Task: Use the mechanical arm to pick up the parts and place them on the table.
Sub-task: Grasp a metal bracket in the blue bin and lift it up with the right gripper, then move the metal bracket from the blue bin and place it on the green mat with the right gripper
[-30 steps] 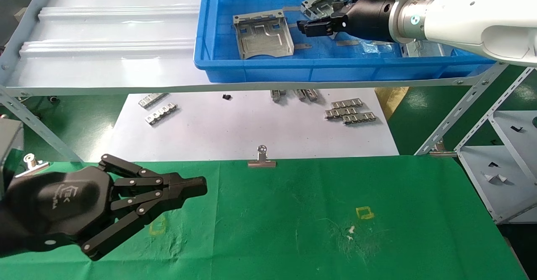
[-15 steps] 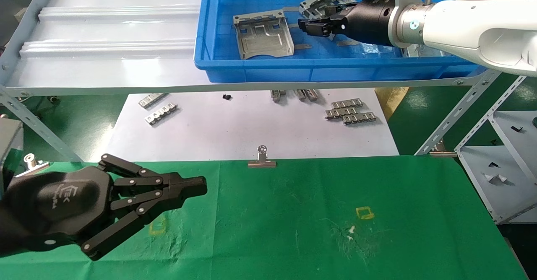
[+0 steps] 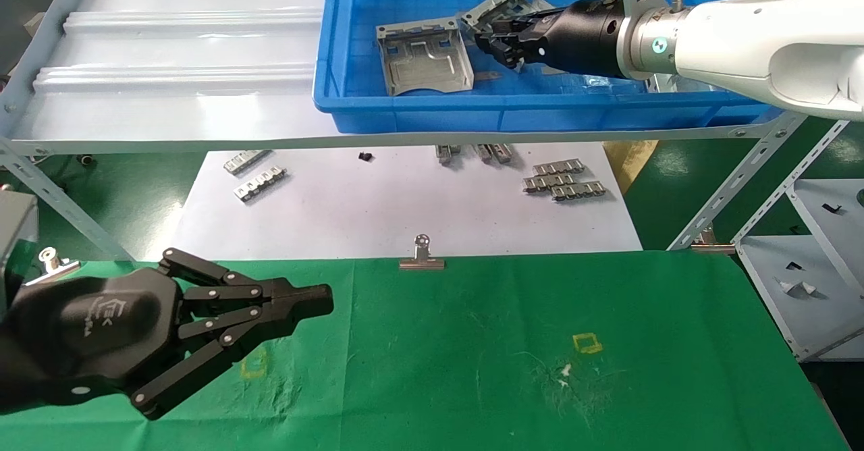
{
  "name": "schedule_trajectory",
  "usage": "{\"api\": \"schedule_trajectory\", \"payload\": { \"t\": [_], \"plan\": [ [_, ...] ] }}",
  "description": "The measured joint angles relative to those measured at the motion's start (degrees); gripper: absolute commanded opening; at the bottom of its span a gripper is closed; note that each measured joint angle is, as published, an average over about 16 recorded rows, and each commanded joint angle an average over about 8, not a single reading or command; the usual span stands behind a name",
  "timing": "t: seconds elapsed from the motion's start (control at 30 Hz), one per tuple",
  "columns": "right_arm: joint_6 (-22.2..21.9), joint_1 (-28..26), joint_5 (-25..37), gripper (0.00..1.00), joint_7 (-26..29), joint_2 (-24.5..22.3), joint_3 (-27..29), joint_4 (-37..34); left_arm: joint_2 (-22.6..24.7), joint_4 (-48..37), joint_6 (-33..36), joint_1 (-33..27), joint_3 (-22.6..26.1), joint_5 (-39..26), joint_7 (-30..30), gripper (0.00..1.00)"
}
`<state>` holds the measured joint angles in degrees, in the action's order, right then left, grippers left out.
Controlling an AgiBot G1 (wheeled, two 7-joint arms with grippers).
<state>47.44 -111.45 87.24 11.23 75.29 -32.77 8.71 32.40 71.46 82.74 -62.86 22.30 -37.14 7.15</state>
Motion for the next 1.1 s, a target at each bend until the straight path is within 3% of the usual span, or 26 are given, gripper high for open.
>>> {"api": "schedule_trajectory", "payload": {
  "t": [0.4, 0.43, 0.67, 0.7, 1.1],
  "plan": [
    [3.5, -0.6, -1.9, 0.0, -3.7, -1.4, 1.1, 2.4, 0.0, 0.0, 0.0, 0.0, 0.0, 0.0, 0.0, 0.0],
    [4.1, -0.6, -2.2, 0.0, -4.1, -1.7, 1.3, 2.9, 0.0, 0.0, 0.0, 0.0, 0.0, 0.0, 0.0, 0.06],
    [10.3, -1.0, -4.9, 0.0, -6.2, -5.1, 2.8, 8.7, 0.0, 0.0, 0.0, 0.0, 0.0, 0.0, 0.0, 0.93],
    [11.4, -1.0, -5.3, 0.0, -6.3, -5.7, 3.0, 9.8, 0.0, 0.0, 0.0, 0.0, 0.0, 0.0, 0.0, 1.0],
    [28.2, 2.4, -9.5, 0.0, -4.3, -18.9, 4.0, 31.3, 0.0, 0.0, 0.0, 0.0, 0.0, 0.0, 0.0, 1.0]
  ]
}}
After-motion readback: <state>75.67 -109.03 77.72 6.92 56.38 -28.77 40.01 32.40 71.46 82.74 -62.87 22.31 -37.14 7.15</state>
